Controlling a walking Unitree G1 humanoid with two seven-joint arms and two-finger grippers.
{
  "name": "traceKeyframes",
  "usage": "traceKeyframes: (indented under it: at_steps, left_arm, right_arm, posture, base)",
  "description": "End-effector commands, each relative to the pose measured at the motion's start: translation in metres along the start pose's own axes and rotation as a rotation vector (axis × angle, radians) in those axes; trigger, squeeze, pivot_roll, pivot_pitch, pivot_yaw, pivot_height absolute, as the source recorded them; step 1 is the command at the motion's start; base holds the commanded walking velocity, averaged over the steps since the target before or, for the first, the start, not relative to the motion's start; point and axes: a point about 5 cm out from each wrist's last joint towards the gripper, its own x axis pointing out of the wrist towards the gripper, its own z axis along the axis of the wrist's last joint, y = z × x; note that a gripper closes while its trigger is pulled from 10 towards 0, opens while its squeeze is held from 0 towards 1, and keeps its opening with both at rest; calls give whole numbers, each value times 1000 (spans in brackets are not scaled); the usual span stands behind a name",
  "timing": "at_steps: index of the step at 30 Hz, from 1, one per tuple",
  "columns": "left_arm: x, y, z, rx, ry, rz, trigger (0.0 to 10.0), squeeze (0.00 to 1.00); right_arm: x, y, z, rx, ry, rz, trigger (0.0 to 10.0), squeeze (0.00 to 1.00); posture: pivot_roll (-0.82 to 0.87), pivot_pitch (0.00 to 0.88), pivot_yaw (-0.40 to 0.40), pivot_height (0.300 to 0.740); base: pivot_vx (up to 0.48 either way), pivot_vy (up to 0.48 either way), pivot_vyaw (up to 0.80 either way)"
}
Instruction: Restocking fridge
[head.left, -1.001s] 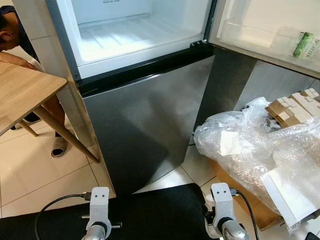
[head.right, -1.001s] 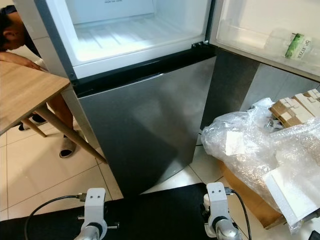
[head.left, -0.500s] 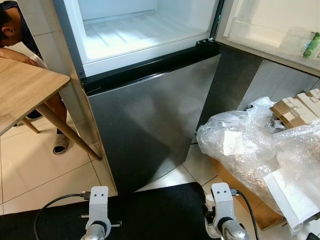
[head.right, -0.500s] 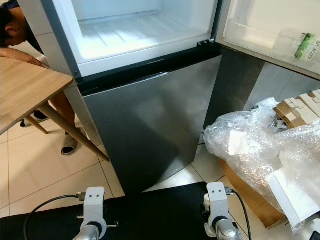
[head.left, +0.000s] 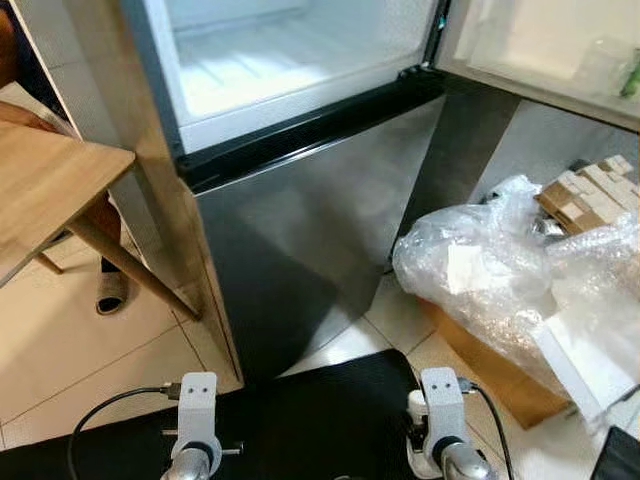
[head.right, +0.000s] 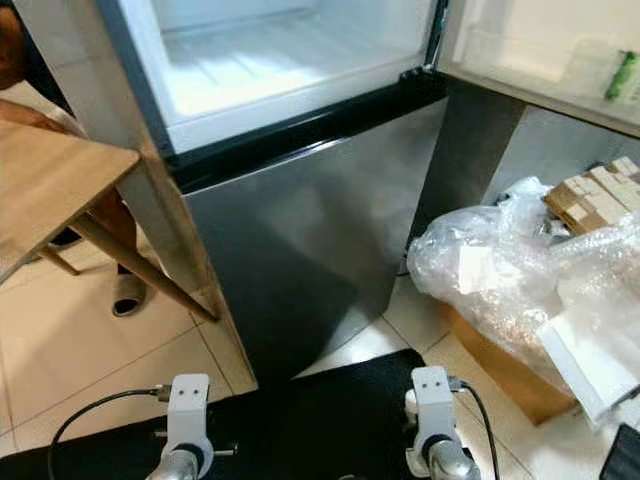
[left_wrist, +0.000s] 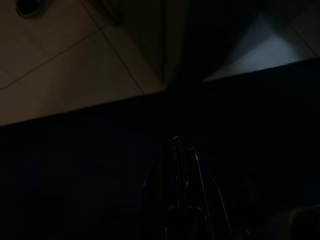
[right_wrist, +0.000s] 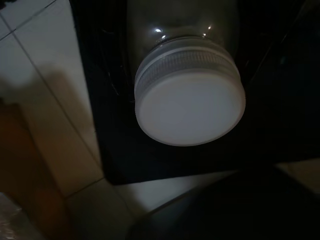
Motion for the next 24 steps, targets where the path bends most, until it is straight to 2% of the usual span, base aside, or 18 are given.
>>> traceKeyframes:
  at_steps: [1,20,23,24]
  left_arm:
    - [-2,2,-5,27,12,-6,10000,0]
    - [-3,1,-7,33,12,-13,10000,0]
    - [-3,1,-7,36,13,-13,10000,0]
    - [-3,1,-7,37,13,-13,10000,0]
  right_arm:
    - [-2,-4,-2,7,0,-12,10000,0]
    - [-2,-7,-2,17,-1,-20,10000,0]
    - [-2,-6,-2,13,0,-19,10000,0]
    - [-1,-6,-1,-17,-1,-10,10000,0]
  posture:
    - [-140,104,-15,740]
    - [-142,102,-18,740]
    - [-142,101,-18,740]
    - [-141,100,-19,740]
  base:
    - [0,0,0]
    - [0,0,0]
    - [0,0,0]
    - [0,0,0]
